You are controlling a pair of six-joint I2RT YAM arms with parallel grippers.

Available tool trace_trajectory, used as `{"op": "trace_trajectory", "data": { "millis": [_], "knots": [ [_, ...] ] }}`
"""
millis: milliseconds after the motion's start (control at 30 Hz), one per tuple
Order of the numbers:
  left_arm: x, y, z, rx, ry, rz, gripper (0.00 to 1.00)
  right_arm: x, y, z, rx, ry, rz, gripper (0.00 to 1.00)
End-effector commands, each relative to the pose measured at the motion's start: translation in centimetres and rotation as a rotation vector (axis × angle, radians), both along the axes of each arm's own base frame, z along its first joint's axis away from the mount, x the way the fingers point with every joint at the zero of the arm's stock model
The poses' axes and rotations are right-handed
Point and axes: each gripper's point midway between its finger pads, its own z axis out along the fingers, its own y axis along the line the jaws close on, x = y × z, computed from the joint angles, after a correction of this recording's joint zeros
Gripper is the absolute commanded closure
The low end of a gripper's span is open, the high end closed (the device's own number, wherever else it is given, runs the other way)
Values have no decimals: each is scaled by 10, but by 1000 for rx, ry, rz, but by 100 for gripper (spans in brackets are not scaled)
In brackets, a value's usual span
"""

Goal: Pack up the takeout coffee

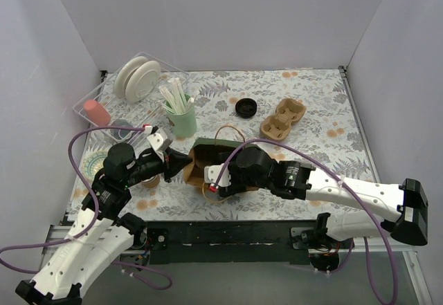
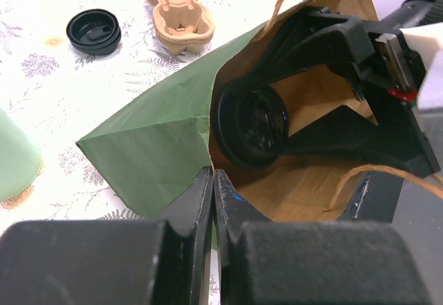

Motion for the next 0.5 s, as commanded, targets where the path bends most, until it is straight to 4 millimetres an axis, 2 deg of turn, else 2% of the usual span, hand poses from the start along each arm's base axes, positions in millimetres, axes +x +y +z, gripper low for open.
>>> {"op": "trace_trajectory", "data": {
  "millis": [0, 167, 200, 233, 300, 333, 367, 433, 467],
  "knots": [
    [5, -1, 11, -20, -59, 4, 100, 10, 3, 5, 12, 6, 37, 52],
    [5, -4, 11, -48, 7, 10, 100, 16, -4, -12, -22, 6, 41, 52],
    [8, -2, 14, -55, 12, 36, 97, 16, -3, -12, -20, 5, 42, 52],
    [8, 0, 13, -55, 34, 54, 86, 17, -3, -15, -22, 6, 38, 52],
    [8, 4, 21, -78, 60, 95, 74, 18, 0, -13, -5, 7, 33, 53],
    [9, 9, 17, -66, 96, 134, 60, 18, 1, -12, 4, 11, 33, 54],
    [10, 12, 20, -87, 138, 171, 51, 18, 3, -11, 16, 16, 29, 54],
    [7, 22, 21, -84, 209, 241, 35, 19, 3, -12, 24, 21, 17, 54],
    [5, 23, 22, -94, 248, 257, 33, 18, 3, -11, 34, 29, 8, 54]
  ]
}}
